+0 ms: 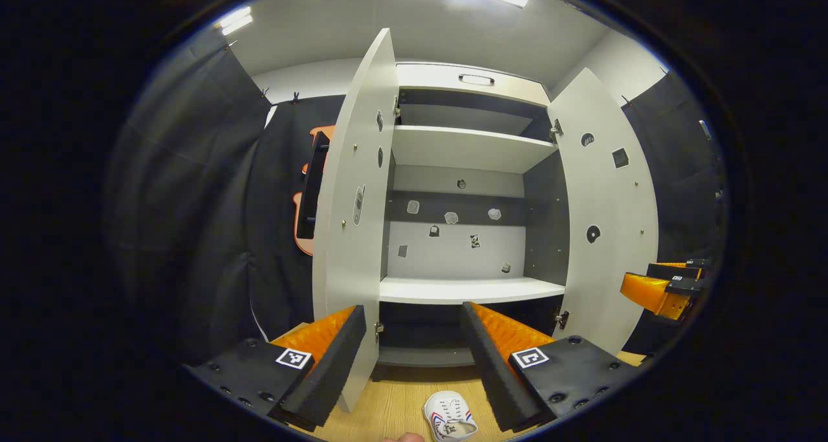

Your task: Grab one shoe with the right hand and put it into the shoe cabinet, grab the other shoe with the left hand and put it into the shoe cabinet; then close the right door with the right hand and the left door with the left hand.

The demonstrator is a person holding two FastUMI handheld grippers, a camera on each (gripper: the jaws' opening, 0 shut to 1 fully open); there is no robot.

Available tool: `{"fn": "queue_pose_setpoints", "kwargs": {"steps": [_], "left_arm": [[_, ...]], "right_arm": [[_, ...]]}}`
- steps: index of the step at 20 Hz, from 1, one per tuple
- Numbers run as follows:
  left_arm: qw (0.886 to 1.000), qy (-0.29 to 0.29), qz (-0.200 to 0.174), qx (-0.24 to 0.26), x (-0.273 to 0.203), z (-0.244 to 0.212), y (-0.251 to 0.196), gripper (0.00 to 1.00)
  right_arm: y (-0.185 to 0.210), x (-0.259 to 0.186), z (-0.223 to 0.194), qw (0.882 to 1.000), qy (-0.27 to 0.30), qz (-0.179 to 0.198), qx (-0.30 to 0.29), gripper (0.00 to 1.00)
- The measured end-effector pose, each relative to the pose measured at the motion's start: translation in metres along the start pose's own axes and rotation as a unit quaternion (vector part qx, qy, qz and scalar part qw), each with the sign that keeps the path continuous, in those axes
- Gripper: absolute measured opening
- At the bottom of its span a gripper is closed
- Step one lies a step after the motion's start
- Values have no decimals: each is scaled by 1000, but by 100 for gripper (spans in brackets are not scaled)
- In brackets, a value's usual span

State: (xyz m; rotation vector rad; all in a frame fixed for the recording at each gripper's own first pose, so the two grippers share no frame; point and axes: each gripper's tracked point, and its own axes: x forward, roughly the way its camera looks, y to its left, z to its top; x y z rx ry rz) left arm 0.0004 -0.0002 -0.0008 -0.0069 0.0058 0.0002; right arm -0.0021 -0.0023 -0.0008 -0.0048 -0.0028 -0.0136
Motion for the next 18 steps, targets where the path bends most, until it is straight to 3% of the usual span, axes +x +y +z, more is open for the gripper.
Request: {"fn": "queue_pose_setpoints", "kwargs": {"steps": [18], "left_arm": [[1000,-3,-1,0,-1,2,-3,96]], "right_arm": [[8,15,-11,1000,11,6,-9,95]]}}
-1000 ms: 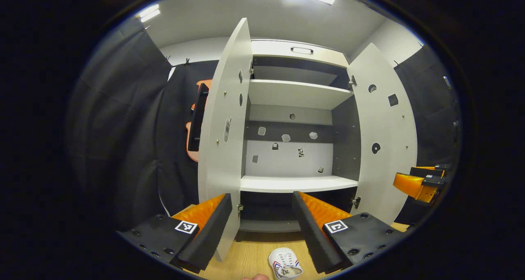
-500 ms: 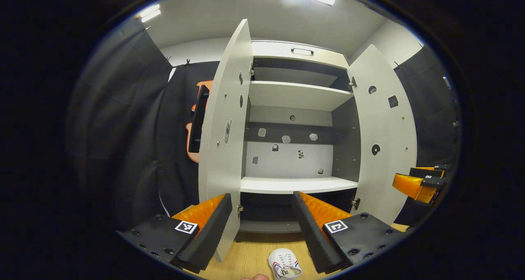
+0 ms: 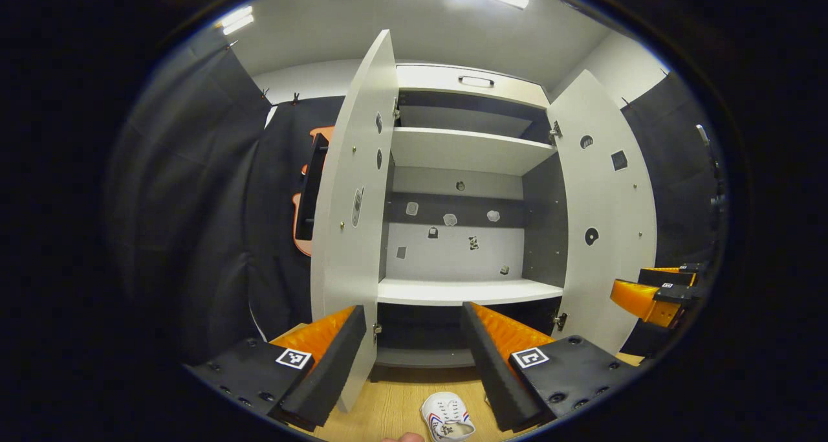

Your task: Grab one shoe with the right hand and put it into the shoe cabinet, grab the other shoe with the left hand and put it into the shoe cabinet; then close the right door with the right hand and the left door with the left hand.

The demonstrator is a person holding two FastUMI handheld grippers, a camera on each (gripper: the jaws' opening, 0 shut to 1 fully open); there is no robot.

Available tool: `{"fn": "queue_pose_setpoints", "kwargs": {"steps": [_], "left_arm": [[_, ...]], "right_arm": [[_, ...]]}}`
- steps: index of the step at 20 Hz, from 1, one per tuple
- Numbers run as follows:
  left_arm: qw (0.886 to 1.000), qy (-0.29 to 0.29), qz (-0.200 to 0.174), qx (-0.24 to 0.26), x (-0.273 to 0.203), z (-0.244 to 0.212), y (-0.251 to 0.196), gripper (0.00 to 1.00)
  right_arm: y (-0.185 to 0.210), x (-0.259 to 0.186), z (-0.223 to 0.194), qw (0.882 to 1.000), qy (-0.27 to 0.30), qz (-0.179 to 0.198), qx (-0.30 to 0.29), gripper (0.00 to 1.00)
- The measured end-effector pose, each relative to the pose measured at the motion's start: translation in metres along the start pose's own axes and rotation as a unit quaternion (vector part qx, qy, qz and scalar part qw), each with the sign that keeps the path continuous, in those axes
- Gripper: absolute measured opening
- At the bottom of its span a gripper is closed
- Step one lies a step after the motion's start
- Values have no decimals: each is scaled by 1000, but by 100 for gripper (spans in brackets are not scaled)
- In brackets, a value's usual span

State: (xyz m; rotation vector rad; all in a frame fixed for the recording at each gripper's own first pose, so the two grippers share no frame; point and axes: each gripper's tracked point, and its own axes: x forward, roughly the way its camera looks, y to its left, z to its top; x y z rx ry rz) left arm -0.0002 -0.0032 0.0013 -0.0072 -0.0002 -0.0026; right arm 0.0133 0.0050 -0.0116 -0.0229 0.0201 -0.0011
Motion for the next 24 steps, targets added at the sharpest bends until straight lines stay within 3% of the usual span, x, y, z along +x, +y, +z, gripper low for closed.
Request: {"fn": "queue_pose_setpoints", "kwargs": {"steps": [7,14,19,24], "left_arm": [[1000,0,2,-3,-2,0,1,96],[1000,6,4,-9,-3,-7,3,96],[1000,12,6,-12,-3,-11,5,96],[1000,16,14,-12,-3,-14,12,96]], "right_arm": [[9,20,-46,999,41,9,-22,95],[12,44,-156,989,142,10,-37,95],[11,49,-252,973,225,10,-51,94],[-2,33,-328,949,313,-2,-45,93]]}}
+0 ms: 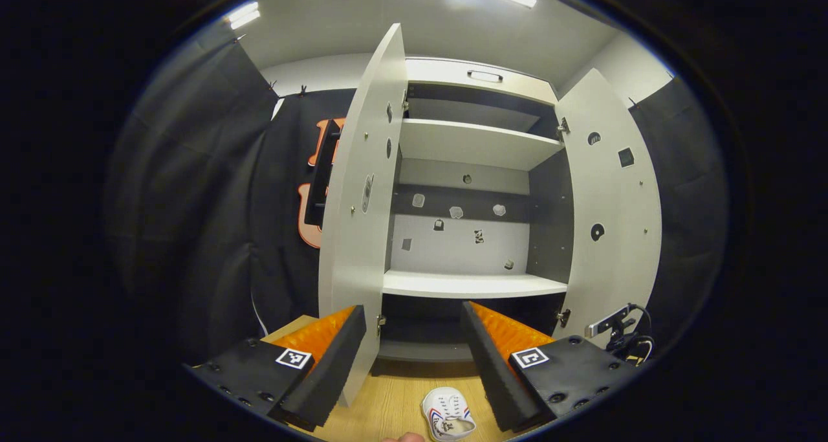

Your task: Grab one shoe with the right hand and put it into the shoe cabinet, grab the other shoe with the left hand and put it into the shoe cabinet; then close the right door with the right hand and the left door with the left hand.

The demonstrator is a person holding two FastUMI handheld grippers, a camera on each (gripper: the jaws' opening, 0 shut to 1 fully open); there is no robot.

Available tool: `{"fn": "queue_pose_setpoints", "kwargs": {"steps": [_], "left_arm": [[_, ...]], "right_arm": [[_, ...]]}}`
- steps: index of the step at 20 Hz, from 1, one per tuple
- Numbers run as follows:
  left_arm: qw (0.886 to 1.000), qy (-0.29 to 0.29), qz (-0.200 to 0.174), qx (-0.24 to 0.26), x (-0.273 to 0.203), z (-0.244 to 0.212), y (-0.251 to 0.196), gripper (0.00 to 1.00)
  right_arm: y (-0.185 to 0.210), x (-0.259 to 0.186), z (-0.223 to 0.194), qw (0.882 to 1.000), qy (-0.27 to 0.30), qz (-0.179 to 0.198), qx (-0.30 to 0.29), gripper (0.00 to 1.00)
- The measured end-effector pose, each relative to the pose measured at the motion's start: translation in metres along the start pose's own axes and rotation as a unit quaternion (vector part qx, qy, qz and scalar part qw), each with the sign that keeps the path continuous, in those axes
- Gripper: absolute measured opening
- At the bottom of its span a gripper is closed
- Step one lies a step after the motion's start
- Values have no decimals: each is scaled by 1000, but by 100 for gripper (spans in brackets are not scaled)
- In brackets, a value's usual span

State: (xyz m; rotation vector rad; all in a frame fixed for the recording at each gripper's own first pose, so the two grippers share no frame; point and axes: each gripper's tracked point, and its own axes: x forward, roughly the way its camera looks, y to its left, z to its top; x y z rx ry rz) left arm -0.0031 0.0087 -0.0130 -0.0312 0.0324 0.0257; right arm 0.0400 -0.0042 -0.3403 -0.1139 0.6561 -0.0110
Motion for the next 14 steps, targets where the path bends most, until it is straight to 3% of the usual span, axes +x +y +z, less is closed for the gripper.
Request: {"fn": "queue_pose_setpoints", "kwargs": {"steps": [5,11,14], "left_arm": [[1000,6,7,-4,0,-4,6,97],[1000,10,5,0,-1,-5,5,96],[1000,13,6,3,-3,-6,5,96]], "right_arm": [[-4,15,-32,999,37,-1,-27,91],[-1,43,-35,999,50,4,-9,83],[0,56,-36,999,54,4,-1,73]]}}
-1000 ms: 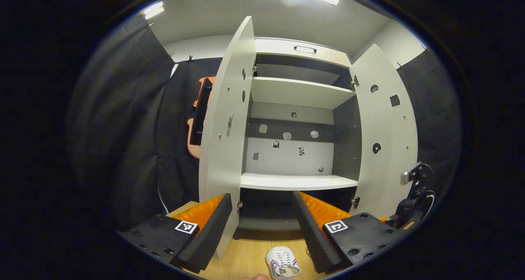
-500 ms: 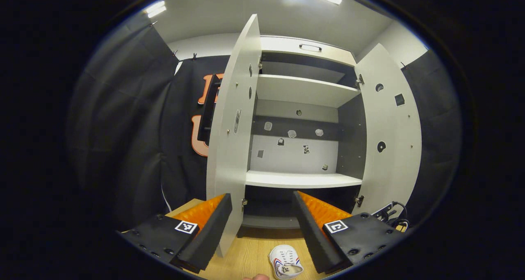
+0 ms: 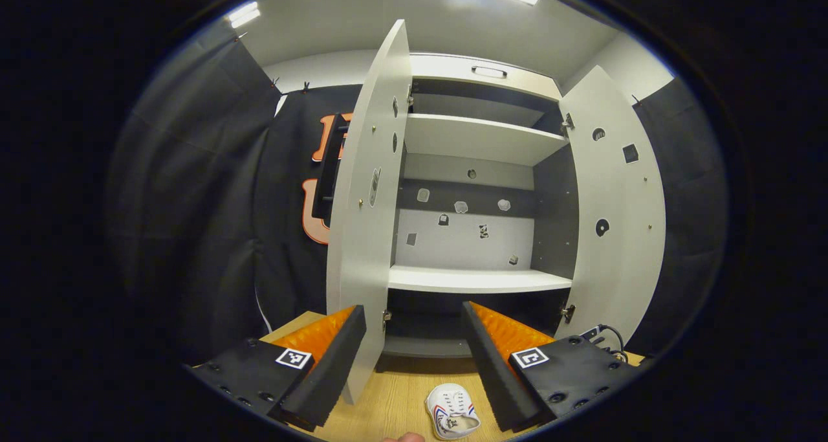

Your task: Grab one shoe with the right hand and put it into the shoe cabinet, grab the other shoe with the left hand and put it into the shoe cabinet; then close the right door with the right hand and the left door with the left hand.

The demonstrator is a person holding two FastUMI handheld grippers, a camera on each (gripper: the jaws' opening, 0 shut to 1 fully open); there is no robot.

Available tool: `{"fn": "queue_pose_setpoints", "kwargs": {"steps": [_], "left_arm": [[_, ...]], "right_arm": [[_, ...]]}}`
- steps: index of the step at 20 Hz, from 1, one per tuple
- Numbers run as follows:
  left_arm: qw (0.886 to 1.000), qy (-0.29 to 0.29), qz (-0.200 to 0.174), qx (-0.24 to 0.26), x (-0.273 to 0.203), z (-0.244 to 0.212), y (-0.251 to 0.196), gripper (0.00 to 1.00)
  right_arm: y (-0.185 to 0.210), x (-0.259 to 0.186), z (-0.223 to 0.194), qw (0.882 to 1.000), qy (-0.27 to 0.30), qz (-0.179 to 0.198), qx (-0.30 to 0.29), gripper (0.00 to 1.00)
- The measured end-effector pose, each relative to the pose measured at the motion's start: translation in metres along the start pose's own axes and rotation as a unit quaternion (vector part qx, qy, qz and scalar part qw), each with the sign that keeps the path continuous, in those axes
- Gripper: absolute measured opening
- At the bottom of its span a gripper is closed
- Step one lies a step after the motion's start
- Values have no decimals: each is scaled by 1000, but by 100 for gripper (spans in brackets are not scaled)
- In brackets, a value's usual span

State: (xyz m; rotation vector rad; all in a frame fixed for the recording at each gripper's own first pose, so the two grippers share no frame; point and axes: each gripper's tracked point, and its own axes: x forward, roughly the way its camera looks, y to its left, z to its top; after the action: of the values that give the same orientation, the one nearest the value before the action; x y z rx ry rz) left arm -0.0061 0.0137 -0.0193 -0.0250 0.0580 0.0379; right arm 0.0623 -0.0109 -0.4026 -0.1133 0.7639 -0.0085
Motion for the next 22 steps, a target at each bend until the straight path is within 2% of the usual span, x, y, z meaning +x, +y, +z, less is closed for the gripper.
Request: {"fn": "queue_pose_setpoints", "kwargs": {"steps": [2,3,5,7,9,10,11,16,22], "left_arm": [[1000,3,2,1,1,-1,0,96],[1000,4,2,1,1,-2,0,96],[1000,5,3,1,1,-2,0,97],[1000,10,3,4,0,-5,-1,96],[1000,12,2,7,0,-5,-3,97],[1000,12,1,10,0,-6,-5,96],[1000,12,0,12,0,-5,-6,96],[1000,13,-10,8,1,-9,-16,96],[1000,9,-23,6,4,-10,-26,96]], "right_arm": [[0,9,-3,1000,7,-2,6,68],[2,12,-4,1000,9,0,12,63],[6,16,-1,1000,4,9,15,60],[7,18,0,1000,-5,1,7,45],[-3,21,1,1000,-14,-25,-5,32],[-10,22,0,999,-11,-36,-9,15],[-7,21,2,999,-19,-33,-1,5],[-6,14,5,999,-19,-21,16,0],[-7,-26,47,997,-72,-6,31,1]]}}
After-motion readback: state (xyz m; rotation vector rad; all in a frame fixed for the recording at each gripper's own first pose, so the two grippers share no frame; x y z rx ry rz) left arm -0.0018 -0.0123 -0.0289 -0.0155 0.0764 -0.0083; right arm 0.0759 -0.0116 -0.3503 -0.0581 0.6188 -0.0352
